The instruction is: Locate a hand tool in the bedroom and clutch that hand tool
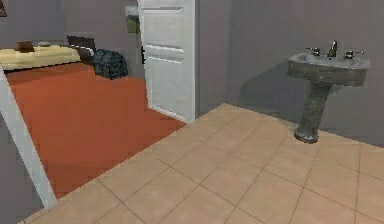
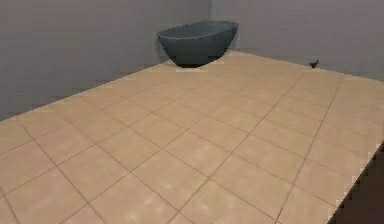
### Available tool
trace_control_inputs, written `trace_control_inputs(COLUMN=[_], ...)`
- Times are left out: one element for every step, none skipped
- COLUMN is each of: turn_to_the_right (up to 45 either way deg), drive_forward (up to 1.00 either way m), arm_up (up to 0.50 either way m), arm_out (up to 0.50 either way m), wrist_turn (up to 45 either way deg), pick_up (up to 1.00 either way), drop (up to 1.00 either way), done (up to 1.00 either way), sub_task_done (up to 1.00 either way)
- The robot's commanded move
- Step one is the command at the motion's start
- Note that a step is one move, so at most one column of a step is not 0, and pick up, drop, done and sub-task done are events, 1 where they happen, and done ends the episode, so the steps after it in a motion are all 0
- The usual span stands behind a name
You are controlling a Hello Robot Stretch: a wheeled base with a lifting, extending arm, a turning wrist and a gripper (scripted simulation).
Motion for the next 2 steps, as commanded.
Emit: trace_control_inputs(turn_to_the_right=[-3.0, 0.0], drive_forward=[0.00, 0.45], arm_up=[0.00, 0.00], arm_out=[0.00, 0.00], wrist_turn=[0.0, 0.0], pick_up=[0.00, 0.00], drop=[0.00, 0.00], done=[0.00, 0.00], sub_task_done=[0.00, 0.00])
